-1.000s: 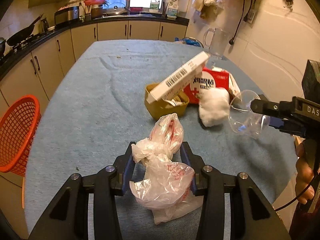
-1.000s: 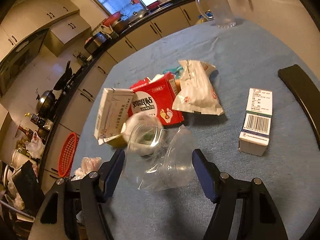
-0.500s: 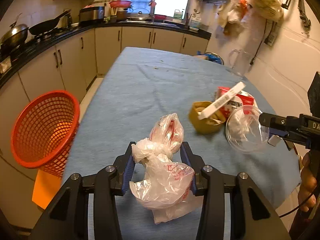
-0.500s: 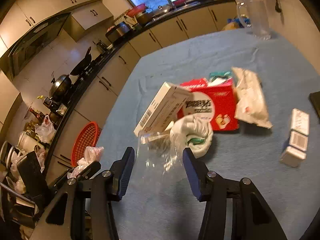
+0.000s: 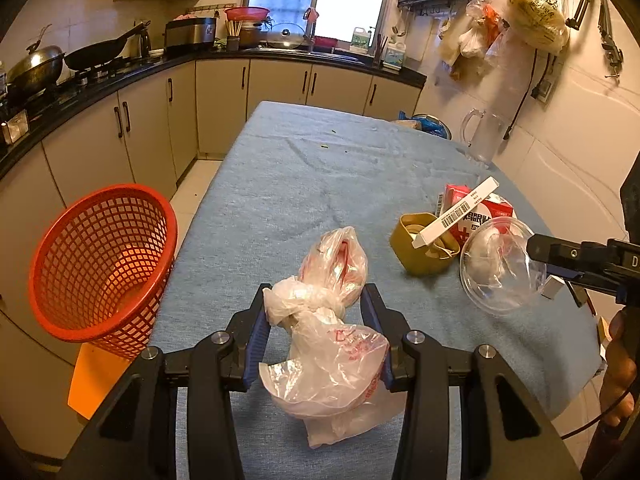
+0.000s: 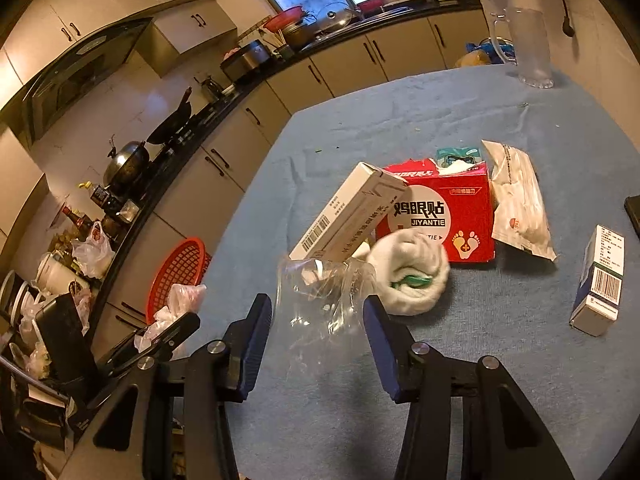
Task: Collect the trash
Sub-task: 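Carry the bag and cup to the orange basket and release both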
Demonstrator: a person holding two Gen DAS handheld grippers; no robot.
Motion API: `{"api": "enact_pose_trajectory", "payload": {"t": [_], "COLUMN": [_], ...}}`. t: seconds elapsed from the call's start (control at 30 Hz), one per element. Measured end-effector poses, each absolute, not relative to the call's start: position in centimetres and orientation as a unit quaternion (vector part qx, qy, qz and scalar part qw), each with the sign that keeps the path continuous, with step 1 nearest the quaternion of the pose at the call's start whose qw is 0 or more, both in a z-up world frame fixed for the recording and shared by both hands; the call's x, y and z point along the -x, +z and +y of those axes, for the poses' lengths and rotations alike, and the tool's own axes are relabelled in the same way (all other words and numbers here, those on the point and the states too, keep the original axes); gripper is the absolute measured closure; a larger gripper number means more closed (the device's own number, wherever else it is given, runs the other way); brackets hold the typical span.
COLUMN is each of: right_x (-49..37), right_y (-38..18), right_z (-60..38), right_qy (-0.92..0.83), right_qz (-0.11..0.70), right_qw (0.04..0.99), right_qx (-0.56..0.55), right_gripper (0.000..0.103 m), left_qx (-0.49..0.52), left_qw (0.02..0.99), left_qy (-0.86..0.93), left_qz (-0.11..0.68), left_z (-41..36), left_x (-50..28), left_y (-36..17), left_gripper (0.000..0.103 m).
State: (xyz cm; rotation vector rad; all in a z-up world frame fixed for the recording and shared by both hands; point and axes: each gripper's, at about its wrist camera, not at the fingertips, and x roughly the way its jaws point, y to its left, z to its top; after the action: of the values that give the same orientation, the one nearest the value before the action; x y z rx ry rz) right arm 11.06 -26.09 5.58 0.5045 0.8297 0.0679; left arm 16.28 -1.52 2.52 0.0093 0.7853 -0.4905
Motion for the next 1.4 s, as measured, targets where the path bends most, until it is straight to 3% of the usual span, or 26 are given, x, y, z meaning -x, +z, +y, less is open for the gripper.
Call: {"api": "enact_pose_trajectory", "payload": {"t": [0.3, 0.7, 1.2, 1.3, 1.4], "right_x": [-11.7, -19.4, -31.9, -32.6, -32.6], "right_y": [7.0, 10.0, 2.9, 2.0, 1.7], "right_z": [-24.4, -15.2, -3.5, -2.5, -2.1], "right_qy": [0.064, 0.162, 0.213, 0.21, 0.21], "right_qz": [0.394, 0.39, 0.468, 0.48, 0.484], "right_qw": [0.885, 0.881, 0.833, 0.829, 0.827], "right_qx": [-0.239, -0.214, -0.202, -0.196, -0.193], "right_gripper": [0.051, 0.051, 0.051, 0.047, 0.042], "left_qx": [0.007, 0.032, 0.049, 0.046, 0.047], "left_qw": [0.902, 0.925, 0.909, 0.909, 0.912], "left_qy": [-0.222, -0.117, -0.062, -0.064, -0.06], "left_qz": [0.37, 0.36, 0.409, 0.41, 0.404], "left_z": [0.1, 10.4, 16.2, 16.3, 16.5], "left_x": [-16.4, -21.2, -29.0, -29.0, -28.7], "left_y": [3.5, 4.7, -0.9, -1.3, -1.3], "left_gripper": [0.06, 0.06, 0.059, 0.055, 0.04]}}
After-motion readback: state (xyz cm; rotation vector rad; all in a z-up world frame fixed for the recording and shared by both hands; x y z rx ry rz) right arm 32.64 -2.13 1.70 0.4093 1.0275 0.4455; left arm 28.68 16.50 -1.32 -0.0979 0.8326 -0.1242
